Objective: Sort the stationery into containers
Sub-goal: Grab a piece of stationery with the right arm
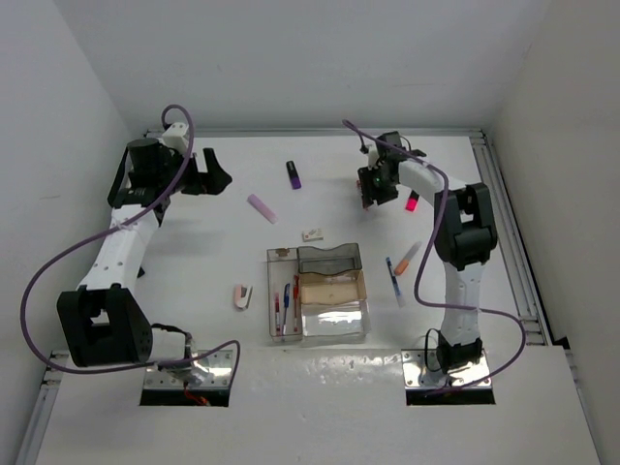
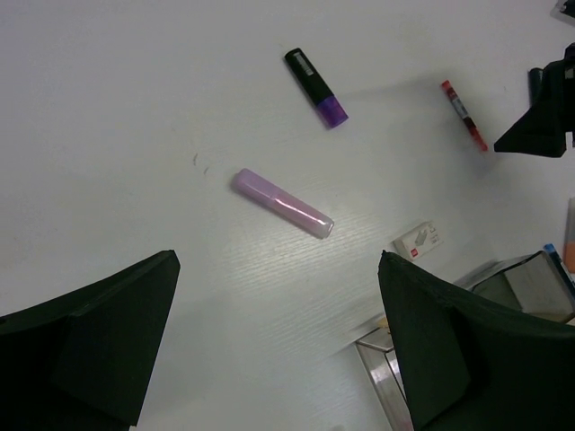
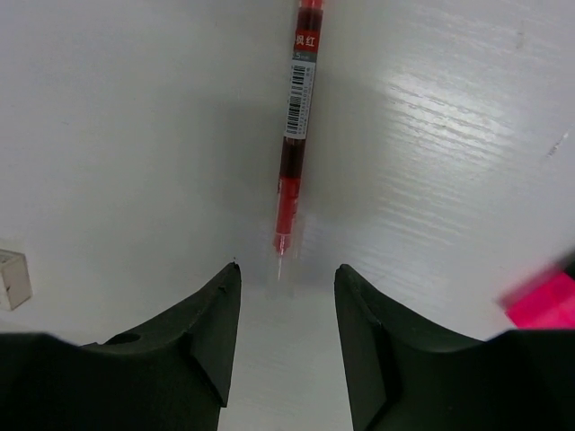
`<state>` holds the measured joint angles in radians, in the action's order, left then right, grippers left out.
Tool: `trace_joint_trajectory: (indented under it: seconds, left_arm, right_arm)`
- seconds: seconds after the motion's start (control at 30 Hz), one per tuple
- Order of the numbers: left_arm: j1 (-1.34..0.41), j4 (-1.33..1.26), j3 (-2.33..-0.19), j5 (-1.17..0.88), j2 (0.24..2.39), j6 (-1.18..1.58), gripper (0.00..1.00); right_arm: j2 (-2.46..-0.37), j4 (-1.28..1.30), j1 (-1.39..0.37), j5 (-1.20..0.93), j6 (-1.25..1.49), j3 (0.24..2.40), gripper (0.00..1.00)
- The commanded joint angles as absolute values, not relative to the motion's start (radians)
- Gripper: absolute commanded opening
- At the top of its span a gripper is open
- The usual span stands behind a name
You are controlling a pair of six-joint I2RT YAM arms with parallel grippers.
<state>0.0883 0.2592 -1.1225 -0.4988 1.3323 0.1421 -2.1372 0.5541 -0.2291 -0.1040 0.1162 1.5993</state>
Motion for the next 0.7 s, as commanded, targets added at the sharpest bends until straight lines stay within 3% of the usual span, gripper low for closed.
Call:
trace_joint_trajectory:
  seconds: [0.0, 0.23, 0.43, 0.6, 0.67]
  left_arm:
    - [0.074, 0.244, -1.143, -0.486, 1.335, 0.138, 1.00]
    - [0.066, 0.241, -1.146, -0.477, 1.341, 0.137, 1.00]
    - [0.064, 0.259, -1.143, -0.436, 1.336, 0.130, 1.00]
    - [0.063, 0.314, -1.167, -0.520, 1.339, 0.062, 1.00]
    - [0.064, 0.319, -1.177, -0.561, 1.336, 0.032, 1.00]
  right_arm:
    - [-2.164, 0.532, -0.247, -0.078, 0.097, 1.640, 0.45]
    - [-2.204, 0.522, -0.255, -0.051, 0.081, 1.646, 0.39]
    - [-2.203, 0.511, -0.267, -0.040, 0.049, 1.615, 0.23]
    - [-2.178, 0.548, -0.270, -0.044, 0.032, 1.605, 0.02]
    - [-2.122, 0.580, -0.268, -0.072, 0.025, 1.594, 0.00]
